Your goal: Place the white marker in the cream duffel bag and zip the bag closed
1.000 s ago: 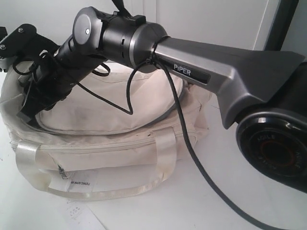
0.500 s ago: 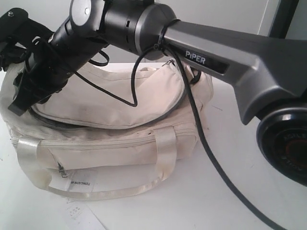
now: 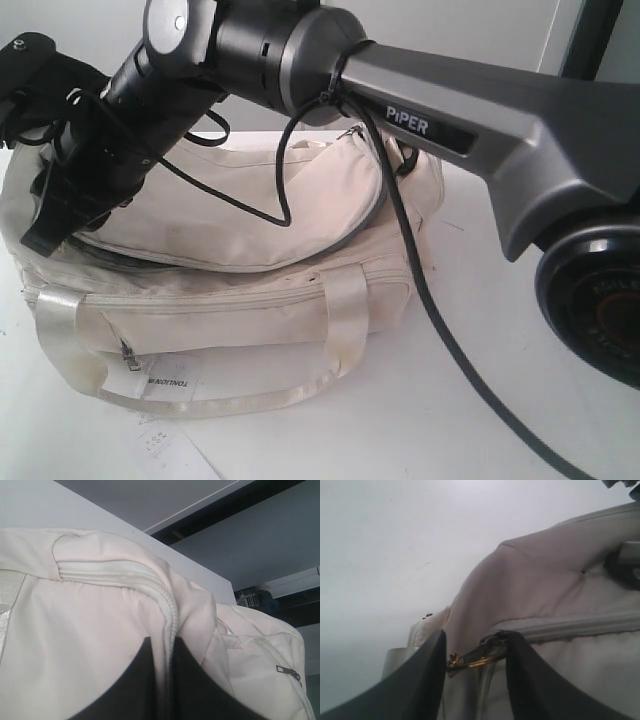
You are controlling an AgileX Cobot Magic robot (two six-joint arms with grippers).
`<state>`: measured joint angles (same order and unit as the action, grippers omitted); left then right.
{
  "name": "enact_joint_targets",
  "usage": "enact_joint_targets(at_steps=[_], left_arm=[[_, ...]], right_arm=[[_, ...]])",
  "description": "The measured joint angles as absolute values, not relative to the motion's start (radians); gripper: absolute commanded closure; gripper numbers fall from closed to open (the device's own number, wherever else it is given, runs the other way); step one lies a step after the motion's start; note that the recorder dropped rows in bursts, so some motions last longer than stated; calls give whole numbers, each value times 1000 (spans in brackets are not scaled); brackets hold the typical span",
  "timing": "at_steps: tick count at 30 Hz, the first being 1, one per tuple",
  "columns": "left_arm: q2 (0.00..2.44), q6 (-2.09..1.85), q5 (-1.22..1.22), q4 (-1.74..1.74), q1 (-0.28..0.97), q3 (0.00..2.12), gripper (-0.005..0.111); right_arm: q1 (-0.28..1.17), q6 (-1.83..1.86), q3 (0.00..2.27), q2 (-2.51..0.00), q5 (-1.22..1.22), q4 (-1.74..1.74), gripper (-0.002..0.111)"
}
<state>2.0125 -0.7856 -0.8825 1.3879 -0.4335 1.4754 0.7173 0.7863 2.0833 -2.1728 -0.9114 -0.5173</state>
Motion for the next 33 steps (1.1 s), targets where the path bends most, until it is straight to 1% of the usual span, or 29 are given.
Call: enact_joint_targets(at_steps=[33], left_arm=[[2013, -786, -886, 1388, -433, 1475, 107]], right_arm=[[717, 784, 2083, -2171, -1024, -515, 108]])
